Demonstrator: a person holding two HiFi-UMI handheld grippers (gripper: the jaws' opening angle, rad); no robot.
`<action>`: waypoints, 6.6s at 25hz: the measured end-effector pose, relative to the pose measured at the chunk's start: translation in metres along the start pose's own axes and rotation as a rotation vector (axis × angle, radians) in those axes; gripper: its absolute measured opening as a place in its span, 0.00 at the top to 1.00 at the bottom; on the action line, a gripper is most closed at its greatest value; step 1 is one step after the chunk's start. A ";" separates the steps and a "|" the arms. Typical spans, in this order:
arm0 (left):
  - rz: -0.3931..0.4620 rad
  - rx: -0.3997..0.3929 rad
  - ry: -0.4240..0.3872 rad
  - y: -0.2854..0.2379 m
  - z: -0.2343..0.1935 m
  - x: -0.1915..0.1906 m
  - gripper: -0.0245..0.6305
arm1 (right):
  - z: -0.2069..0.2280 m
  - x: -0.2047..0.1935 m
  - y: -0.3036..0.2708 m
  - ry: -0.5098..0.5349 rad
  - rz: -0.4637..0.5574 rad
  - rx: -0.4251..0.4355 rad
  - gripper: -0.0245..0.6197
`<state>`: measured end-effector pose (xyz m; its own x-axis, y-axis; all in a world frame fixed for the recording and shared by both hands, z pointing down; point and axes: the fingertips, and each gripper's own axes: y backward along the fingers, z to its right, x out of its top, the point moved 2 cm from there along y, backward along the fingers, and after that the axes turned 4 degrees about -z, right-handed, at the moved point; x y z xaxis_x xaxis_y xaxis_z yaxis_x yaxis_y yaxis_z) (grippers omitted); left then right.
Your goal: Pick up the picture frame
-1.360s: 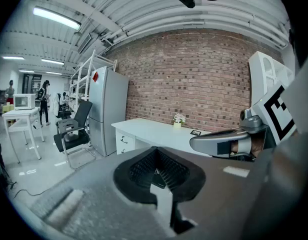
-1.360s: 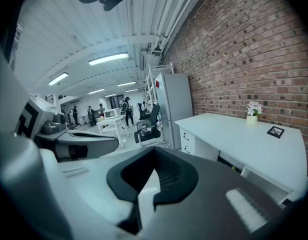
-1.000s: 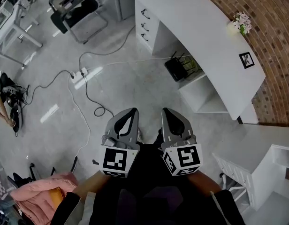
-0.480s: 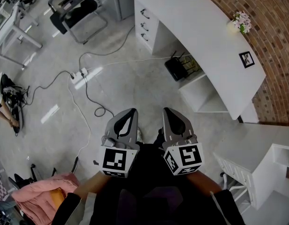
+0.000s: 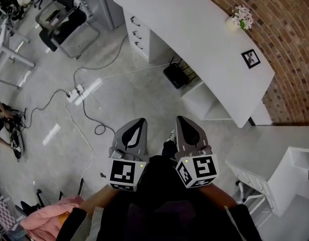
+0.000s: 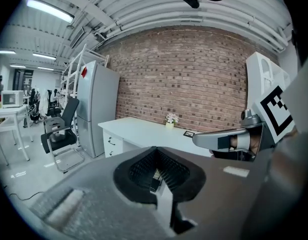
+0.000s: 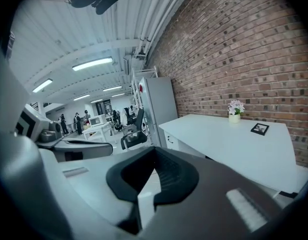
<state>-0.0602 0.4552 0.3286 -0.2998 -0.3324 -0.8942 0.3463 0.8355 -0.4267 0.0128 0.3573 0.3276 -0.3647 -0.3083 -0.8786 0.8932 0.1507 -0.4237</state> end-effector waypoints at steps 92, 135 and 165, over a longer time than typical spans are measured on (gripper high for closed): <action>-0.334 -0.818 -0.331 -0.593 0.307 0.105 0.90 | 0.567 0.032 -0.071 -0.555 -0.094 -0.833 0.96; -0.624 -0.729 -0.351 -0.732 0.347 0.024 0.76 | 0.690 -0.042 -0.126 -0.869 -0.191 -0.802 0.76; -0.466 -0.713 -0.262 -0.667 0.313 0.082 0.80 | 0.624 0.023 -0.112 -0.757 -0.104 -0.817 0.79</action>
<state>-0.0371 -0.2663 0.4970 -0.0284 -0.7226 -0.6906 -0.4221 0.6350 -0.6470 0.0680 -0.2532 0.4923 0.0750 -0.8053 -0.5881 0.3254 0.5773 -0.7489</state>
